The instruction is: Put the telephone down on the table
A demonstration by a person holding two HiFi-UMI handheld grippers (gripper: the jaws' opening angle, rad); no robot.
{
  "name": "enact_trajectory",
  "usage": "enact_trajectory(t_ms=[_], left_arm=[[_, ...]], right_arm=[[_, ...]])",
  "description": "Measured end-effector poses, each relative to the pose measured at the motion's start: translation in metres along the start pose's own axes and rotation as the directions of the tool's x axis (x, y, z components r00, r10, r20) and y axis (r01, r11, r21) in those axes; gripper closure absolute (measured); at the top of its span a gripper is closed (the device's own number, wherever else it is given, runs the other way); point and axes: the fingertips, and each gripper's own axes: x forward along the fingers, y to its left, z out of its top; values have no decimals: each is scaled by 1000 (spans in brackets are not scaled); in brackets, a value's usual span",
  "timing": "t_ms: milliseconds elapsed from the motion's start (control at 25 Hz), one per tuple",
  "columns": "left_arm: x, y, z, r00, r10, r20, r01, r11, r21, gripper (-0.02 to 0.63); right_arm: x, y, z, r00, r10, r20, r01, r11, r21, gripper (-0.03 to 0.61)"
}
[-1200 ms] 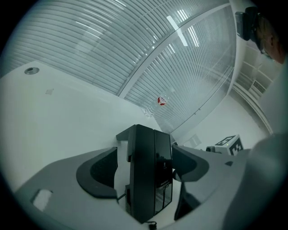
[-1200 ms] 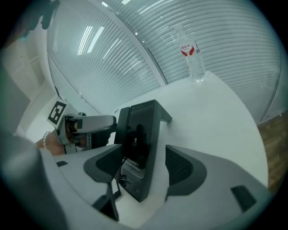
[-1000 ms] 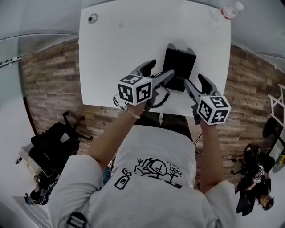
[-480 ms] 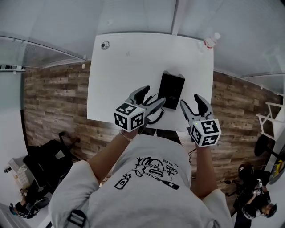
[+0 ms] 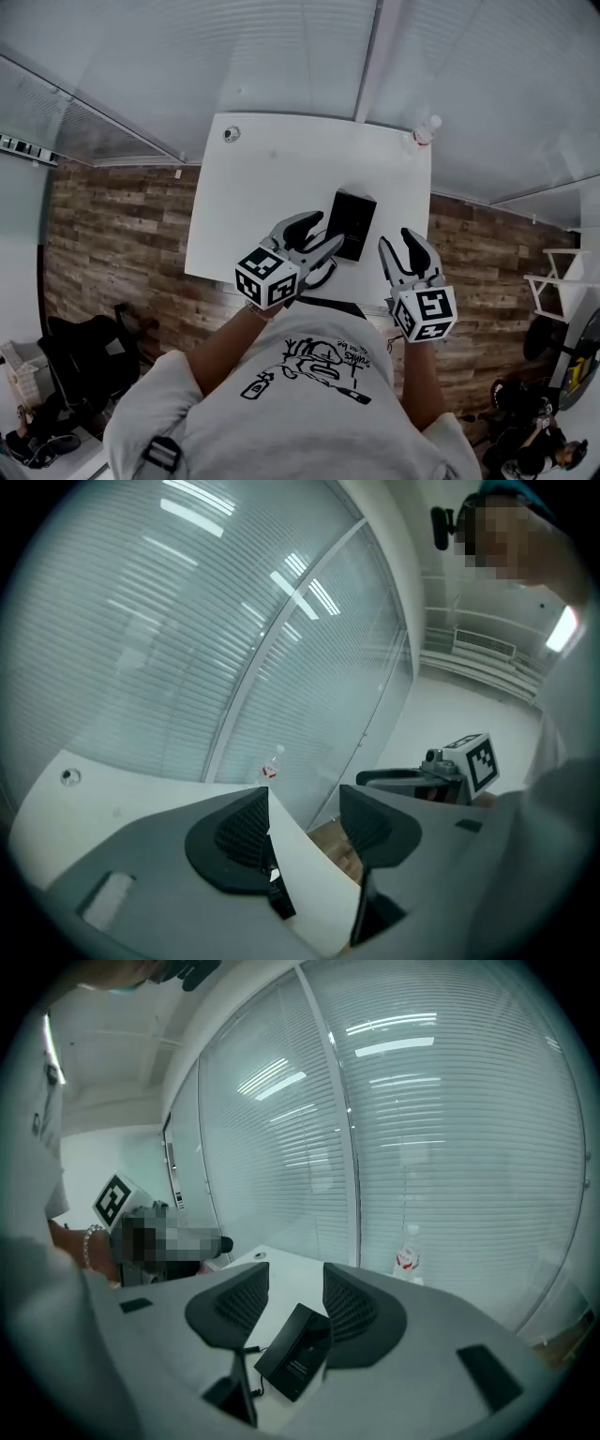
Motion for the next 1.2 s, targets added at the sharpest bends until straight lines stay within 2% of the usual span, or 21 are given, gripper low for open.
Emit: enact_trajectory(t_ms=[120, 320, 560, 760, 1200], left_arm=[[-6, -15, 19, 999, -4, 37, 0, 996, 93, 418], [-17, -39, 49, 994, -33, 101, 18, 990, 141, 472], [-25, -62, 76, 984, -80, 160, 55, 987, 153, 479], [-33, -77, 88, 978, -108, 179, 76, 982, 175, 479], [-50, -95, 115, 970, -109, 217, 58, 972, 229, 479]], right_arm=[[-9, 4, 20, 999, -2, 43, 3, 1000, -16, 417], [-27, 14, 55, 993, 3, 117, 3, 999, -51, 433], [-46, 25, 88, 983, 23, 181, -9, 997, -77, 439], [-58, 39, 107, 976, 41, 214, -19, 994, -106, 439], [-77, 51, 133, 967, 34, 251, 8, 986, -165, 453]])
